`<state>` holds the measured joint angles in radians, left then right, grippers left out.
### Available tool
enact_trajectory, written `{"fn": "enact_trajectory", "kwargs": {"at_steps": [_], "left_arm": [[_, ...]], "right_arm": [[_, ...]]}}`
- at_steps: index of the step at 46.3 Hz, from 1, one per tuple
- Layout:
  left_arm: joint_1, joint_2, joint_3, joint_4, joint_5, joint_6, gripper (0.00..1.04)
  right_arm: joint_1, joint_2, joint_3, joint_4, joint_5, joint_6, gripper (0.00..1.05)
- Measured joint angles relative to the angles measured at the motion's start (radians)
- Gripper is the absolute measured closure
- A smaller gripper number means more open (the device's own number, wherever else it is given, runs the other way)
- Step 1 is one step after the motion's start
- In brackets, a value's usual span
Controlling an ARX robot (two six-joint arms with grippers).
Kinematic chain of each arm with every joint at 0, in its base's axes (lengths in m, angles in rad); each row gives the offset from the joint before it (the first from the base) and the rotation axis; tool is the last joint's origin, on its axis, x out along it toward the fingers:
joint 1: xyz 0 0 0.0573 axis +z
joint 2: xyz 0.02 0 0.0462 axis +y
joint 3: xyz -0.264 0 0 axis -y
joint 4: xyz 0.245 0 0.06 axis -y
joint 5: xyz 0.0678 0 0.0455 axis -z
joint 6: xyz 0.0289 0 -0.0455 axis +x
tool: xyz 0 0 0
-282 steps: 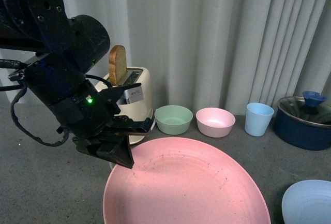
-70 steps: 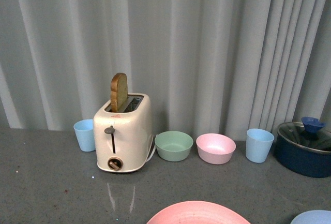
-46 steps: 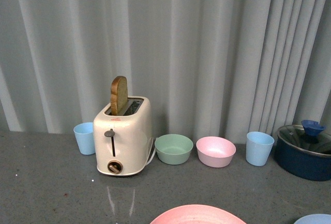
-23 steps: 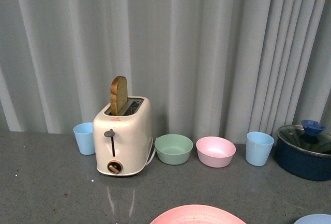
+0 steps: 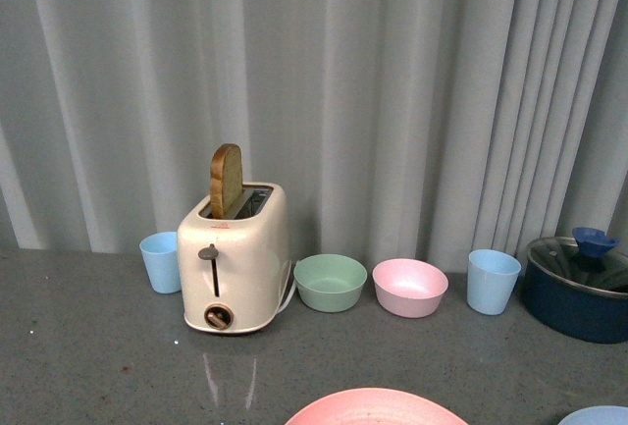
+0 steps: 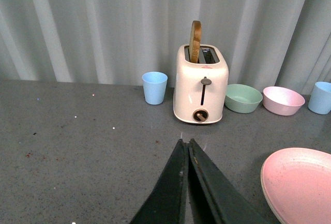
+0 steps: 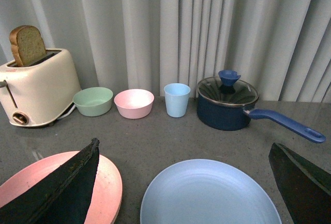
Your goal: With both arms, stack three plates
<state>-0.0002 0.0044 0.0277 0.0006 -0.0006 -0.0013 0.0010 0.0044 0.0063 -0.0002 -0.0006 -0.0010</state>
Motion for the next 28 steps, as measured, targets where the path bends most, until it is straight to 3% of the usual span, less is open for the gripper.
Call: {"fn": "enact_trajectory", "kwargs": {"at_steps": [4, 20, 26, 28], "left_arm": [[0.000, 0.000, 0.000, 0.000, 0.000, 0.000, 0.76], [0.000, 0.000, 0.000, 0.000, 0.000, 0.000, 0.07], [0.000, 0.000, 0.000, 0.000, 0.000, 0.000, 0.07], [0.000, 0.000, 0.000, 0.000, 0.000, 0.000, 0.07]], "right_arm": [[0.000, 0.000, 0.000, 0.000, 0.000, 0.000, 0.07], [0.000, 0.000, 0.000, 0.000, 0.000, 0.000, 0.07], [0.001, 0.002, 0.000, 0.001, 0.011, 0.000, 0.07], [0.048, 0.041, 0.000, 0.061, 0.173, -0.029, 0.07]]}}
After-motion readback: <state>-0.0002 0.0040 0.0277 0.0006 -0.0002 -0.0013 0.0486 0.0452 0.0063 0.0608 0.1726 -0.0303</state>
